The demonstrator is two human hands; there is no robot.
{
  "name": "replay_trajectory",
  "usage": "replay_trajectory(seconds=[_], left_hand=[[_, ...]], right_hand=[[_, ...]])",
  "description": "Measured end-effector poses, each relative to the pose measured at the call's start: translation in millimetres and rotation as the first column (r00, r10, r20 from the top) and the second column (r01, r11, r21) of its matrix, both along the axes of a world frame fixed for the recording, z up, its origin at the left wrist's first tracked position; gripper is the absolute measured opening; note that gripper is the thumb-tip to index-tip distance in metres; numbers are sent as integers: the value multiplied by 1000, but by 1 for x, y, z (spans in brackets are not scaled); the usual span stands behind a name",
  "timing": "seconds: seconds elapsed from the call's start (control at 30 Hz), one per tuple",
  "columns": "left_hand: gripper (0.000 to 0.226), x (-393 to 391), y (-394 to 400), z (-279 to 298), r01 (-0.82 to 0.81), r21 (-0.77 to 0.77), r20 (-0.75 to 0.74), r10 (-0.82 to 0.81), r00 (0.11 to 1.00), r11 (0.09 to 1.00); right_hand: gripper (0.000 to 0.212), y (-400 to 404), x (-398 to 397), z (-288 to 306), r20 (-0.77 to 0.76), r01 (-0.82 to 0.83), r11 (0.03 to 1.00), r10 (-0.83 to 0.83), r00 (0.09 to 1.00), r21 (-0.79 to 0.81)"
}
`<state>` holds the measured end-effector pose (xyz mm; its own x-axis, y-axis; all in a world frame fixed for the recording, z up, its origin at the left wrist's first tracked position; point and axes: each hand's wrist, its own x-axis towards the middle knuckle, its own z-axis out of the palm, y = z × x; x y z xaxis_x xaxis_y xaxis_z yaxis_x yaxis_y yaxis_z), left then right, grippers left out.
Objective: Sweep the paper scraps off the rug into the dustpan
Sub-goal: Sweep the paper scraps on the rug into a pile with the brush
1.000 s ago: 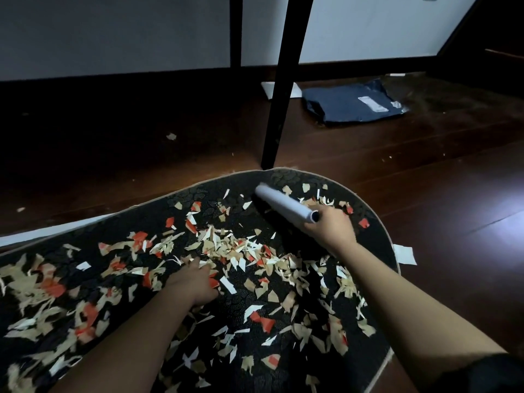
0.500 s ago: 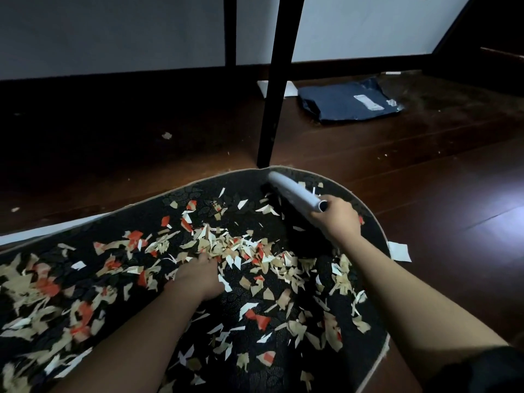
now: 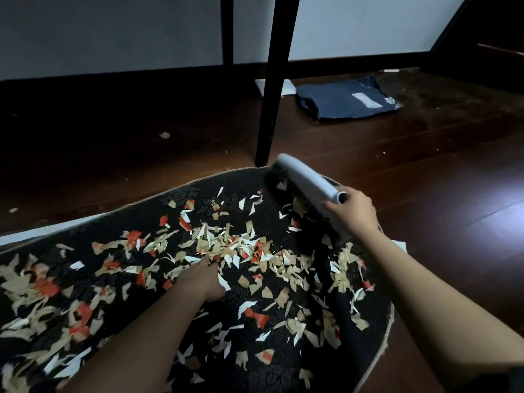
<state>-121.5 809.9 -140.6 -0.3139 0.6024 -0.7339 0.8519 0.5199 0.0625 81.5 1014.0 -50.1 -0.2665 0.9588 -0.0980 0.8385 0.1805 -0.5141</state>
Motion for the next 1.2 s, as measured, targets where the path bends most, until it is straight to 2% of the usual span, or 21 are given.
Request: replay_trajectory(seconds=[0.1, 0.2, 0.33, 0.5, 0.57, 0.67, 0.8, 0.87, 1.03, 1.13, 1.2], left_hand=[[76, -1, 0, -2, -9, 8, 10, 9, 1000, 1000], [76, -2, 0, -3, -10, 12, 10, 10, 1000, 1000], [79, -2, -1, -3, -8, -5, 12, 8, 1000, 1000], [78, -3, -1, -2, 3, -20, 23, -2, 1000, 1000], [78, -4, 0, -2, 6, -21, 26, -6, 1000, 1000], [78, -3, 1, -2, 7, -32, 24, -6, 1000, 999], [77, -2, 2, 0, 16, -39, 16, -16, 1000, 999], [78, -1, 2, 1, 15, -33, 7, -14, 1000, 999], [71, 1, 4, 7, 13, -58, -20, -14, 1000, 998], [57, 9, 10, 17, 44, 20, -104, -42, 994, 999], [58, 18, 15, 21, 48, 96, -121, -36, 992, 994]], right_hand=[[24, 13, 9, -11, 62, 154, 988, -155, 986, 27], [23, 11, 11, -21, 128, 170, 985, -166, 978, -18], [34, -4, 6, -26, 217, -48, 996, 63, 974, -70], [19, -13, 15, -6, 143, -252, 959, 270, 952, -132], [25, -11, 20, -2, 102, -211, 973, 220, 970, -96], [29, -3, 21, -6, 18, -40, 999, 40, 999, -16], [25, 7, 17, -18, 91, 146, 989, -147, 985, 17], [26, 7, 13, -22, 131, 172, 985, -170, 977, -11], [29, -11, 3, -22, 183, -81, 990, 102, 978, -118], [31, -18, 9, -10, 130, -182, 976, 197, 972, -116], [30, -16, 17, -4, 114, -179, 979, 189, 975, -95]])
